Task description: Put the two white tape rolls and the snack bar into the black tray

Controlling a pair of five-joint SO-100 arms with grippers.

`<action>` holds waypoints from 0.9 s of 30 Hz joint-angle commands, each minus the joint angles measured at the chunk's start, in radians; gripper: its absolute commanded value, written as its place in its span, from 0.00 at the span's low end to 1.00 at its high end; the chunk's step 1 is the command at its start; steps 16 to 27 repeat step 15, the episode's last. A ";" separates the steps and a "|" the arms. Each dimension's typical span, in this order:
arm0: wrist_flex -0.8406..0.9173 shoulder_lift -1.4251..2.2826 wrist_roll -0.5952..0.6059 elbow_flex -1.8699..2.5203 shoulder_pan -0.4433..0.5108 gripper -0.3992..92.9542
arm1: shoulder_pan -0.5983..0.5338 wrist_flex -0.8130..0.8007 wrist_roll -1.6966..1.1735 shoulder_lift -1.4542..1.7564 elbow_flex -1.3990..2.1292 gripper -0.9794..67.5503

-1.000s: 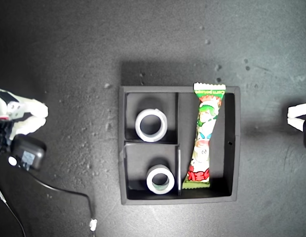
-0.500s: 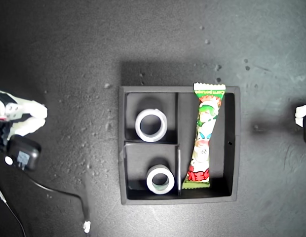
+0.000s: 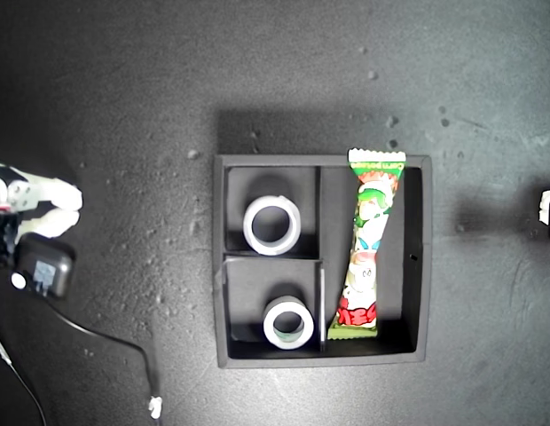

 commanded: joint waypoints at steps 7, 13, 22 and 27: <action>0.046 0.049 0.075 0.057 -0.032 0.01 | 0.008 0.038 0.005 -0.008 0.012 0.01; 0.046 0.049 0.075 0.057 -0.032 0.01 | 0.008 0.038 0.005 -0.008 0.012 0.01; 0.046 0.049 0.075 0.057 -0.032 0.01 | 0.008 0.038 0.005 -0.008 0.012 0.01; 0.046 0.049 0.075 0.057 -0.032 0.01 | 0.008 0.038 0.005 -0.008 0.012 0.01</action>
